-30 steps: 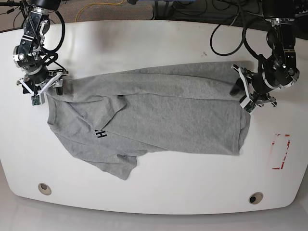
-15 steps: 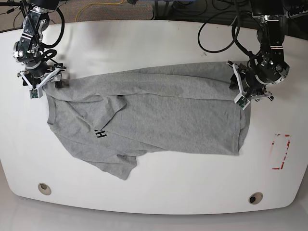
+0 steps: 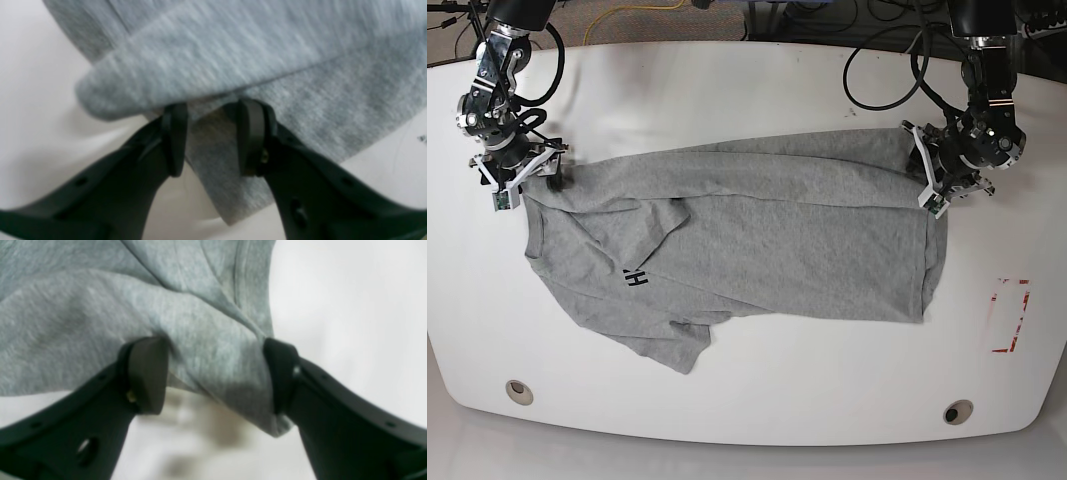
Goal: Fold the T-shirt properly
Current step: 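Move the left gripper along the folded edge toward the right gripper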
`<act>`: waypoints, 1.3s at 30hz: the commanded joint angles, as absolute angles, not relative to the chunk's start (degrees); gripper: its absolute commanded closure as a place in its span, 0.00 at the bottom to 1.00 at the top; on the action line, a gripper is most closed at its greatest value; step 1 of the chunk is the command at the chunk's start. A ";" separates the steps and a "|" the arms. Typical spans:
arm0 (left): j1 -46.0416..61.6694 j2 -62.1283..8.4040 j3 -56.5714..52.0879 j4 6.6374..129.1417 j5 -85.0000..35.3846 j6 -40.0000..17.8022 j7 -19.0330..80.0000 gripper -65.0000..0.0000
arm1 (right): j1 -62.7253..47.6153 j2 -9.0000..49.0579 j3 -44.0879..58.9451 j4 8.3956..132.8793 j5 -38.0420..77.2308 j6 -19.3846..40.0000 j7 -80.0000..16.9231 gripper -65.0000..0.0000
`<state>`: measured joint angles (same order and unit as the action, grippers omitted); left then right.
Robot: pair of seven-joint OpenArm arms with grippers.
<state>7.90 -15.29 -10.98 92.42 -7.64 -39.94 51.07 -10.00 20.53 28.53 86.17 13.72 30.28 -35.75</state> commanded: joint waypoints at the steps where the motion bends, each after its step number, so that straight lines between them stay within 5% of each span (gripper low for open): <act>1: 7.60 -15.96 -11.03 92.09 -6.90 -40.00 51.56 0.66 | -9.27 21.76 29.05 86.99 13.85 30.73 -34.51 0.47; 9: 7.43 -16.84 -10.95 92.00 -3.38 -40.00 51.47 0.66 | -7.60 21.85 28.88 85.58 13.76 30.73 -34.51 0.97; 22: 6.02 -19.03 -11.03 91.30 -1.89 -40.00 51.47 0.66 | -0.75 23.08 28.88 79.25 13.76 30.73 -34.51 0.97; 26: 6.02 -19.12 -11.03 91.30 -1.89 -40.00 51.47 0.66 | 0.13 23.16 28.88 79.25 13.76 30.73 -34.59 0.86; 33: 6.02 -19.21 -11.03 91.30 -1.89 -40.00 51.47 0.66 | 1.36 23.43 28.79 79.25 13.76 30.46 -34.68 0.44; 39: 6.02 -19.21 -11.03 91.30 -1.89 -40.00 51.47 0.66 | 3.30 23.43 28.79 79.25 13.76 30.46 -34.68 0.31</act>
